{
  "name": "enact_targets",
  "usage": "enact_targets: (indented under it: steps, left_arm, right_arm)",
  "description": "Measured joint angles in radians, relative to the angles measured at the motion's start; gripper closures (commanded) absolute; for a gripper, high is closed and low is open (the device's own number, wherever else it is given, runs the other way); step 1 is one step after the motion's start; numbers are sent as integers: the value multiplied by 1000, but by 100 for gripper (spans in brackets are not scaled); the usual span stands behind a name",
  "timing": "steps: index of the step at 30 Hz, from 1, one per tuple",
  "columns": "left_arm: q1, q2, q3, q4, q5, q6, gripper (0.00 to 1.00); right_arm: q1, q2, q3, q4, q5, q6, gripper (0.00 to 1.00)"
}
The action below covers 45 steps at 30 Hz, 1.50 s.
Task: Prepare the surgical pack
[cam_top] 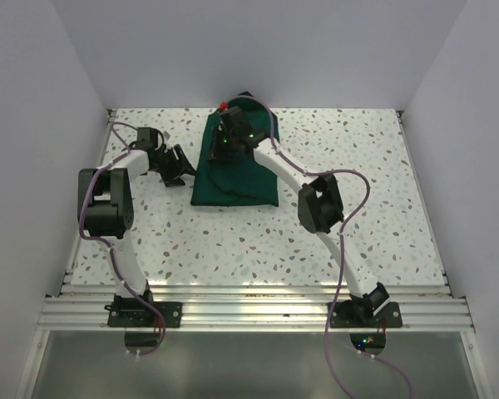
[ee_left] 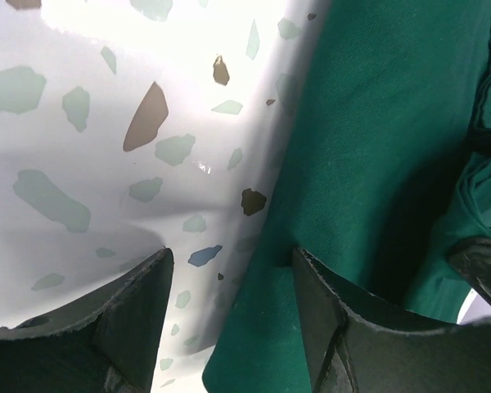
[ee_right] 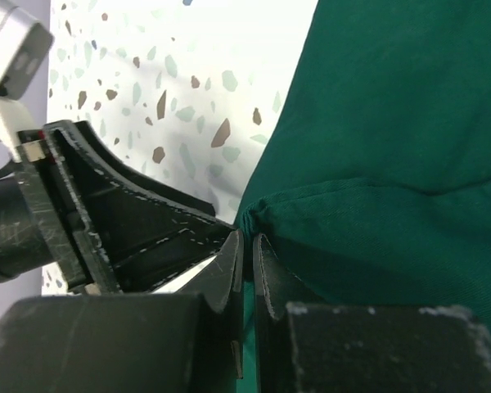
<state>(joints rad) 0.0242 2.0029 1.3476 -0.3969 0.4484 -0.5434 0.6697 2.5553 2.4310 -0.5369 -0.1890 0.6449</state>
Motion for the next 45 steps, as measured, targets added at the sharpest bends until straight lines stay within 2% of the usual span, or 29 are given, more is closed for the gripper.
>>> enact_targets:
  steps: [18, 23, 27, 33, 36, 37, 39, 45]
  left_arm:
    - [0, 0, -7, 8, 5, -14, 36]
    - [1, 0, -7, 6, -5, -13, 34]
    - [3, -11, -7, -13, -46, -14, 32]
    - [40, -97, -18, -28, -90, -22, 30]
    - [59, -120, -10, -27, -94, -23, 30]
    - [60, -120, -8, -26, -94, -23, 30]
    - [60, -120, -8, -30, -93, -24, 30]
    - [60, -111, -5, -29, -78, -25, 31]
  right_arm:
    - [35, 11, 9, 0, -32, 12, 99]
    - [36, 36, 30, 0, -38, 24, 86]
    - [40, 56, 32, -3, -40, 29, 81]
    - [45, 58, 34, -9, -48, 29, 84]
    - [45, 58, 33, -10, -63, 30, 89]
    - [45, 58, 33, -9, -68, 30, 95]
    - [46, 58, 31, -10, -76, 29, 97]
    - [48, 58, 10, -8, -92, 18, 98]
